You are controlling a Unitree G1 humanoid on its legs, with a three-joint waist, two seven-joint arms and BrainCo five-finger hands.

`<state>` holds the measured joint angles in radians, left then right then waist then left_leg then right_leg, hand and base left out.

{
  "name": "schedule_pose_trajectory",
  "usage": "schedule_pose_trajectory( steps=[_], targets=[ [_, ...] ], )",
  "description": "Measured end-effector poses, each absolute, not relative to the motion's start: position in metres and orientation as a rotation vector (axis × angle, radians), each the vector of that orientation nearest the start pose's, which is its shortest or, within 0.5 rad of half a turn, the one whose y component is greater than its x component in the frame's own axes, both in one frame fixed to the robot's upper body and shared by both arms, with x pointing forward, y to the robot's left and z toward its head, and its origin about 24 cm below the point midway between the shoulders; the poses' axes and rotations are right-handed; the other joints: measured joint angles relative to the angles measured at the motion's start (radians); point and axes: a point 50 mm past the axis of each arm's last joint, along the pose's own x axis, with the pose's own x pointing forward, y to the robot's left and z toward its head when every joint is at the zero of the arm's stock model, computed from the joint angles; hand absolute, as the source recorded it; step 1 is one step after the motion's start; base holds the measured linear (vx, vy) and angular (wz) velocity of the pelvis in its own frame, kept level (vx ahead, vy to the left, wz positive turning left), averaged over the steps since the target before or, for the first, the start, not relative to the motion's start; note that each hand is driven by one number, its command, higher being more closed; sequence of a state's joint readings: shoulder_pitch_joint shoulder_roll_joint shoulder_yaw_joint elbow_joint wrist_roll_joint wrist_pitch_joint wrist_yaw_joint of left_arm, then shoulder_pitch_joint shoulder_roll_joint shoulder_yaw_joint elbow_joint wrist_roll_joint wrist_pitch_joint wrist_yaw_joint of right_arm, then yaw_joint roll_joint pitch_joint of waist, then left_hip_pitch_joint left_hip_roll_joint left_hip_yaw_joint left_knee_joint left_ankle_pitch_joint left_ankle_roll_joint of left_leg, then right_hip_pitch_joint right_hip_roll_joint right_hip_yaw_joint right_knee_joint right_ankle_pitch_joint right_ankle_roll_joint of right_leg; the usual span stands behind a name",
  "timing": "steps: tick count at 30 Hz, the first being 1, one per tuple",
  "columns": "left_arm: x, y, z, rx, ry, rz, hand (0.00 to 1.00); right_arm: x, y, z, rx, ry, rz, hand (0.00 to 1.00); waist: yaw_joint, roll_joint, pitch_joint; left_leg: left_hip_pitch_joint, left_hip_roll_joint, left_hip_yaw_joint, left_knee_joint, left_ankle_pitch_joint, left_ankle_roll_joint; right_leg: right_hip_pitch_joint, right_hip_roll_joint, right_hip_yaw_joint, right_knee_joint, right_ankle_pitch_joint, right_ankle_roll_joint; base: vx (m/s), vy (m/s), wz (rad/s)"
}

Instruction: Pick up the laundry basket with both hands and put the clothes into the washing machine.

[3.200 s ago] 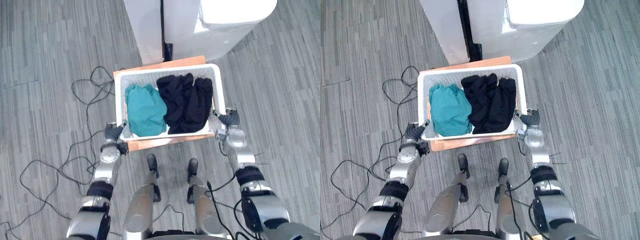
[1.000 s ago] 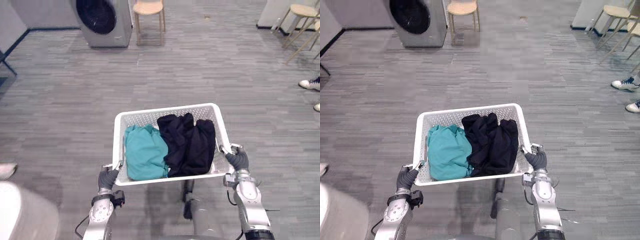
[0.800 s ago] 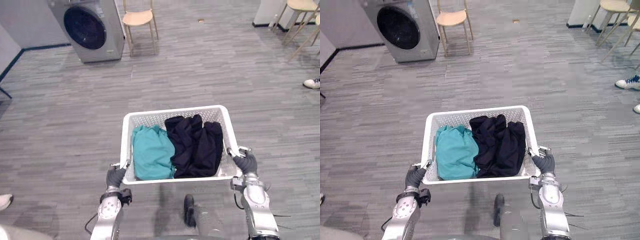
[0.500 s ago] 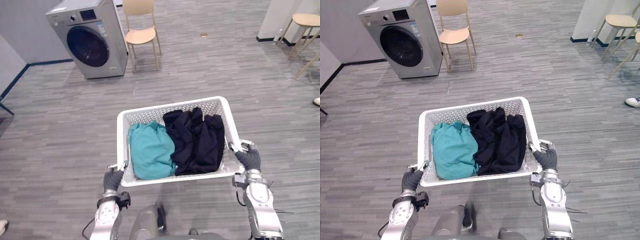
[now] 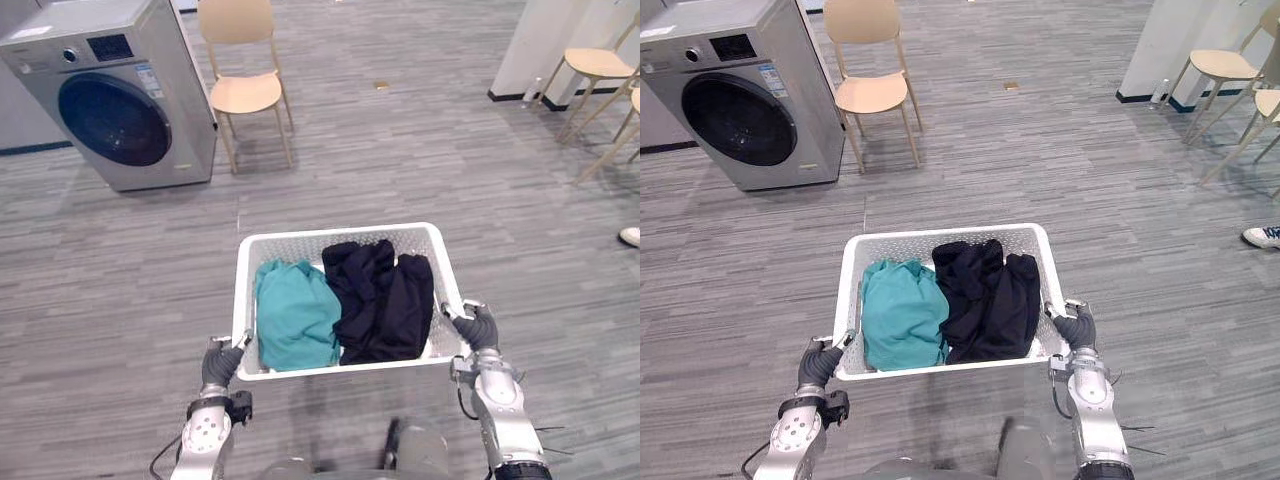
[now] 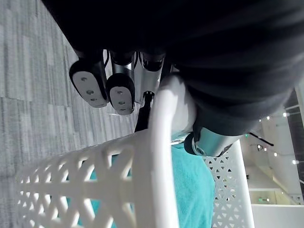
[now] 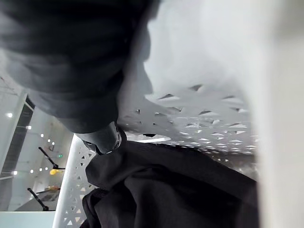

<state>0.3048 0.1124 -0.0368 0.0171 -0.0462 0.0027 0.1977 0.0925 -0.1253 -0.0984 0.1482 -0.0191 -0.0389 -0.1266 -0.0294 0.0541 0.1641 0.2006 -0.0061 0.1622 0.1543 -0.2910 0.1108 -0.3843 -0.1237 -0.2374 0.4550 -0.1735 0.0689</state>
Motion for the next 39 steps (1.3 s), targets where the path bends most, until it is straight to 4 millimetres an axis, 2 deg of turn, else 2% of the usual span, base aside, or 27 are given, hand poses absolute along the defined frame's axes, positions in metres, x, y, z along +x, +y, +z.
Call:
schedule_pose_trajectory(
  steps=[2, 3, 5, 7, 8, 9, 11, 13, 15, 16, 18, 19, 20, 22, 24, 25, 26, 27, 28, 31, 32, 33, 34, 36, 37, 38, 39],
  targets=[
    [0.178, 0.191, -0.024, 0.112, 0.315, 0.219, 1.0, 0.222, -0.213, -0.004, -0.155, 0.19, -0.251, 1.0, -0.018, -0.045, -0.015, 0.074, -0.034, -0.052, -0.031, -0.033, -0.052, -0.032, -0.001, 0.064, -0.261, 0.134, 0.032, 0.64, -0.115, 0.84],
    [0.177, 0.187, -0.027, 0.115, 0.328, 0.2, 1.0, 0.215, -0.216, -0.008, -0.162, 0.21, -0.26, 1.0, -0.026, -0.051, -0.028, 0.138, -0.031, -0.098, -0.025, -0.075, -0.074, -0.042, 0.004, 0.114, -0.218, 0.214, -0.015, 0.69, -0.166, 0.93],
    [0.174, 0.179, -0.034, 0.091, 0.356, 0.202, 1.0, 0.207, -0.222, -0.014, -0.184, 0.249, -0.268, 1.0, -0.034, 0.0, -0.064, 0.106, 0.035, -0.134, 0.139, -0.093, -0.093, -0.043, 0.032, 0.1, -0.101, 0.269, -0.052, 0.74, -0.209, 0.72],
    [0.172, 0.177, -0.035, 0.074, 0.363, 0.209, 1.0, 0.209, -0.224, -0.009, -0.194, 0.227, -0.267, 1.0, -0.031, 0.065, -0.05, -0.059, 0.127, -0.119, 0.551, 0.009, -0.199, 0.017, 0.078, 0.059, -0.073, 0.184, -0.089, 0.71, -0.238, 0.25],
    [0.17, 0.176, -0.036, 0.065, 0.368, 0.217, 1.0, 0.21, -0.223, -0.006, -0.2, 0.222, -0.259, 1.0, -0.016, 0.083, -0.05, -0.14, 0.17, -0.101, 0.721, 0.153, -0.216, 0.049, 0.106, 0.057, -0.076, 0.161, -0.1, 0.56, -0.184, -0.19],
    [0.168, 0.176, -0.037, 0.058, 0.375, 0.224, 1.0, 0.21, -0.222, -0.004, -0.202, 0.215, -0.254, 1.0, 0.01, 0.095, -0.047, -0.214, 0.233, -0.067, 0.895, 0.191, -0.223, 0.105, 0.137, 0.056, -0.094, 0.14, -0.116, 0.69, -0.203, -0.32],
    [0.167, 0.177, -0.037, 0.057, 0.375, 0.228, 1.0, 0.211, -0.221, -0.002, -0.186, 0.203, -0.256, 1.0, 0.044, 0.074, -0.027, -0.351, 0.283, 0.016, 1.029, 0.113, -0.159, 0.294, 0.162, 0.072, -0.218, 0.107, -0.134, 0.78, -0.156, -0.2],
    [0.167, 0.179, -0.035, 0.051, 0.36, 0.237, 1.0, 0.214, -0.219, 0.006, -0.188, 0.167, -0.249, 1.0, 0.049, 0.053, -0.026, -0.449, 0.275, 0.09, 0.929, 0.051, -0.136, 0.394, 0.154, 0.084, -0.321, 0.108, -0.132, 0.59, -0.063, -0.1],
    [0.169, 0.182, -0.029, 0.045, 0.332, 0.256, 1.0, 0.224, -0.216, 0.012, -0.186, 0.134, -0.236, 1.0, 0.066, 0.046, -0.021, -0.536, 0.22, 0.097, 0.612, 0.037, -0.138, 0.457, 0.136, 0.108, -0.37, 0.092, -0.108, 0.61, 0.069, -0.3],
    [0.169, 0.181, -0.028, 0.04, 0.327, 0.258, 1.0, 0.226, -0.217, 0.013, -0.189, 0.132, -0.235, 1.0, 0.072, 0.042, -0.018, -0.535, 0.167, 0.079, 0.337, 0.084, -0.197, 0.496, 0.111, 0.108, -0.393, 0.077, -0.087, 0.54, 0.112, -0.29],
    [0.168, 0.179, -0.026, 0.031, 0.319, 0.255, 1.0, 0.225, -0.22, 0.013, -0.202, 0.134, -0.235, 1.0, 0.073, 0.049, -0.016, -0.545, 0.163, 0.075, 0.1, 0.174, -0.228, 0.553, 0.103, 0.1, -0.434, 0.055, -0.055, 0.5, 0.164, -0.08],
    [0.168, 0.178, -0.026, 0.028, 0.32, 0.251, 1.0, 0.224, -0.22, 0.01, -0.201, 0.147, -0.237, 1.0, 0.074, 0.056, -0.018, -0.546, 0.163, 0.103, 0.124, 0.265, -0.194, 0.608, 0.092, 0.097, -0.464, 0.031, -0.024, 0.7, 0.289, 0.1],
    [0.169, 0.179, -0.026, 0.038, 0.321, 0.244, 1.0, 0.222, -0.22, 0.007, -0.2, 0.159, -0.242, 1.0, 0.066, 0.039, -0.025, -0.533, 0.129, 0.118, 0.152, 0.31, -0.124, 0.657, 0.053, 0.069, -0.47, 0.008, 0.01, 0.6, 0.266, 0.24],
    [0.17, 0.177, -0.026, 0.042, 0.321, 0.228, 1.0, 0.217, -0.223, 0.002, -0.193, 0.179, -0.262, 1.0, 0.048, -0.003, -0.036, -0.525, 0.054, 0.112, 0.186, 0.25, -0.033, 0.659, -0.016, 0.02, -0.393, -0.015, 0.049, 0.64, 0.235, 0.59],
    [0.17, 0.17, -0.027, 0.066, 0.33, 0.188, 1.0, 0.21, -0.231, -0.004, -0.189, 0.213, -0.299, 1.0, 0.049, -0.011, -0.031, -0.478, 0.014, 0.103, 0.209, 0.165, -0.022, 0.519, -0.091, 0.031, 0.007, -0.022, 0.1, 0.66, 0.273, 0.48],
    [0.17, 0.171, -0.028, 0.081, 0.335, 0.183, 1.0, 0.21, -0.23, -0.007, -0.183, 0.223, -0.299, 1.0, 0.049, -0.021, -0.026, -0.447, -0.003, 0.099, 0.207, 0.146, -0.022, 0.464, -0.122, 0.048, 0.157, 0.016, 0.129, 0.56, 0.254, 0.31],
    [0.169, 0.176, -0.029, 0.113, 0.35, 0.172, 1.0, 0.207, -0.227, -0.014, -0.164, 0.251, -0.303, 1.0, 0.045, -0.041, -0.023, -0.374, -0.04, 0.084, 0.186, 0.106, -0.025, 0.362, -0.172, 0.076, 0.426, 0.052, 0.106, 0.57, 0.218, 0.31],
    [0.167, 0.179, -0.031, 0.132, 0.366, 0.167, 1.0, 0.203, -0.224, -0.021, -0.153, 0.281, -0.307, 1.0, 0.039, -0.035, -0.021, -0.289, -0.051, 0.07, 0.154, 0.078, -0.022, 0.293, -0.172, 0.078, 0.567, 0.014, 0.045, 0.57, 0.202, 0.3],
    [0.167, 0.18, -0.031, 0.136, 0.369, 0.166, 1.0, 0.201, -0.224, -0.023, -0.151, 0.291, -0.308, 1.0, 0.039, -0.024, -0.024, -0.251, -0.051, 0.059, 0.131, 0.069, -0.021, 0.26, -0.155, 0.071, 0.583, -0.004, 0.028, 0.57, 0.163, 0.36],
    [0.172, 0.185, -0.027, 0.165, 0.35, 0.152, 1.0, 0.2, -0.22, -0.023, -0.132, 0.284, -0.312, 1.0, 0.007, -0.006, -0.032, -0.116, -0.054, -0.01, 0.03, 0.056, -0.025, 0.077, -0.055, 0.046, 0.437, -0.086, -0.006, 0.64, 0.094, 0.66],
    [0.173, 0.185, -0.026, 0.169, 0.346, 0.148, 1.0, 0.2, -0.22, -0.021, -0.13, 0.275, -0.315, 1.0, -0.007, -0.008, -0.032, -0.068, -0.053, -0.032, -0.001, 0.047, -0.042, 0.034, -0.011, 0.044, 0.265, -0.078, -0.006, 0.5, -0.002, 0.57],
    [0.174, 0.185, -0.026, 0.168, 0.345, 0.144, 1.0, 0.199, -0.22, -0.019, -0.13, 0.269, -0.317, 1.0, -0.011, -0.008, -0.031, -0.038, -0.053, -0.04, -0.018, 0.037, -0.059, 0.019, 0.004, 0.045, 0.164, -0.055, -0.012, 0.77, -0.018, 0.6],
    [0.174, 0.184, -0.026, 0.169, 0.345, 0.141, 1.0, 0.198, -0.221, -0.019, -0.13, 0.27, -0.321, 1.0, -0.011, -0.018, -0.026, 0.034, -0.06, -0.052, -0.048, 0.022, -0.083, 0.008, 0.025, 0.045, -0.043, 0.034, -0.008, 0.66, -0.03, 0.44],
    [0.173, 0.185, -0.027, 0.179, 0.347, 0.137, 1.0, 0.196, -0.22, -0.02, -0.127, 0.275, -0.321, 1.0, -0.014, -0.06, -0.041, 0.116, -0.096, -0.085, -0.089, -0.002, -0.105, -0.014, 0.014, 0.052, -0.213, 0.156, -0.015, 0.66, -0.073, 0.64],
    [0.172, 0.18, -0.028, 0.166, 0.353, 0.127, 1.0, 0.194, -0.223, -0.021, -0.14, 0.282, -0.323, 1.0, -0.028, -0.036, -0.057, 0.165, -0.064, -0.128, -0.077, -0.045, -0.13, -0.026, 0.038, 0.076, -0.117, 0.266, -0.094, 0.68, -0.11, 0.63],
    [0.172, 0.178, -0.029, 0.157, 0.355, 0.129, 1.0, 0.193, -0.224, -0.021, -0.143, 0.285, -0.325, 1.0, -0.029, -0.023, -0.062, 0.162, -0.044, -0.132, -0.04, -0.049, -0.137, -0.025, 0.048, 0.07, -0.086, 0.255, -0.108, 0.72, -0.149, 0.52],
    [0.172, 0.177, -0.029, 0.146, 0.355, 0.134, 1.0, 0.191, -0.226, -0.017, -0.144, 0.273, -0.333, 1.0, -0.023, 0.005, -0.058, 0.109, -0.006, -0.132, 0.138, -0.049, -0.139, 0.011, 0.055, 0.033, -0.06, 0.196, -0.11, 0.7, -0.182, 0.29]
  ],
)
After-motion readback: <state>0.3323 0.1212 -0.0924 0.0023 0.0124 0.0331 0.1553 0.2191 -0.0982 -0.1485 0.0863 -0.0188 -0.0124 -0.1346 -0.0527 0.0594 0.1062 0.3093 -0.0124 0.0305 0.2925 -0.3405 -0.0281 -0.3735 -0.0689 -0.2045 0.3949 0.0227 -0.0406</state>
